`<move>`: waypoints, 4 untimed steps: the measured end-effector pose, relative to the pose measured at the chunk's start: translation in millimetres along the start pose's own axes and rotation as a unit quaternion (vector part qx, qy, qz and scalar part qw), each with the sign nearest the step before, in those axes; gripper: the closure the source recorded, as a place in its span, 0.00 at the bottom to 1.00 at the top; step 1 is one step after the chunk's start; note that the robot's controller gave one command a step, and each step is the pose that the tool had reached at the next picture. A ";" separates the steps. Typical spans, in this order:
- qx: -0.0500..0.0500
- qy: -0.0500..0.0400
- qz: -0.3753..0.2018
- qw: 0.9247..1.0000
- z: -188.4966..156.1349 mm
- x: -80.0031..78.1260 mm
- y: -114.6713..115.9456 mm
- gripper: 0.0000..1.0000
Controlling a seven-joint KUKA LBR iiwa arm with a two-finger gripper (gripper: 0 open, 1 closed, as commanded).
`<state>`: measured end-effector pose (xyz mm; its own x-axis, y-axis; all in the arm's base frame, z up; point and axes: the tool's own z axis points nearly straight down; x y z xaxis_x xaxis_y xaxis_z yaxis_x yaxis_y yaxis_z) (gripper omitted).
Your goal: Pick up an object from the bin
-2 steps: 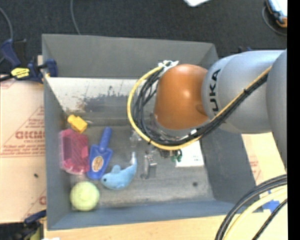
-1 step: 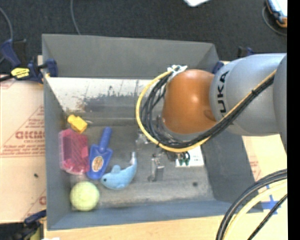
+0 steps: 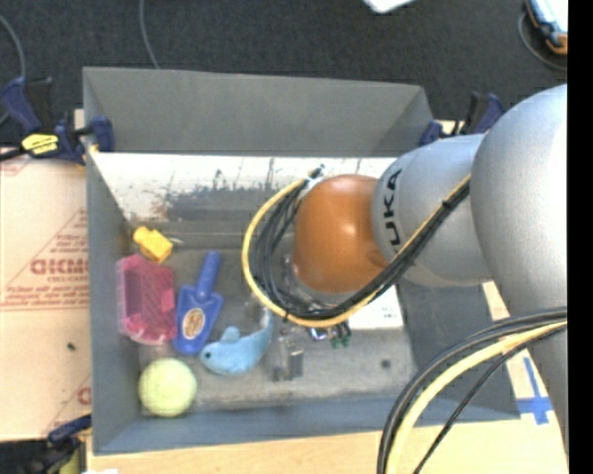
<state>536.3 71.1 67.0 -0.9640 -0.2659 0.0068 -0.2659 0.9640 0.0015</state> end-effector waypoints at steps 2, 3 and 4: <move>0.002 -0.008 -0.082 0.997 -4.5 -15.5 -10.7 1.00; 0.004 -0.014 -0.097 0.995 -92.7 -29.2 -9.8 1.00; 0.003 -0.011 -0.098 0.995 -131.1 -7.1 -29.2 1.00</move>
Offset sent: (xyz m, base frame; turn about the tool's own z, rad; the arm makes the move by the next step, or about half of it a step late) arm 0.0000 0.0000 0.0000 0.0000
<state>551.7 44.9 198.0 -0.8931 -0.4495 -0.0148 -0.4495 0.8933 -0.0057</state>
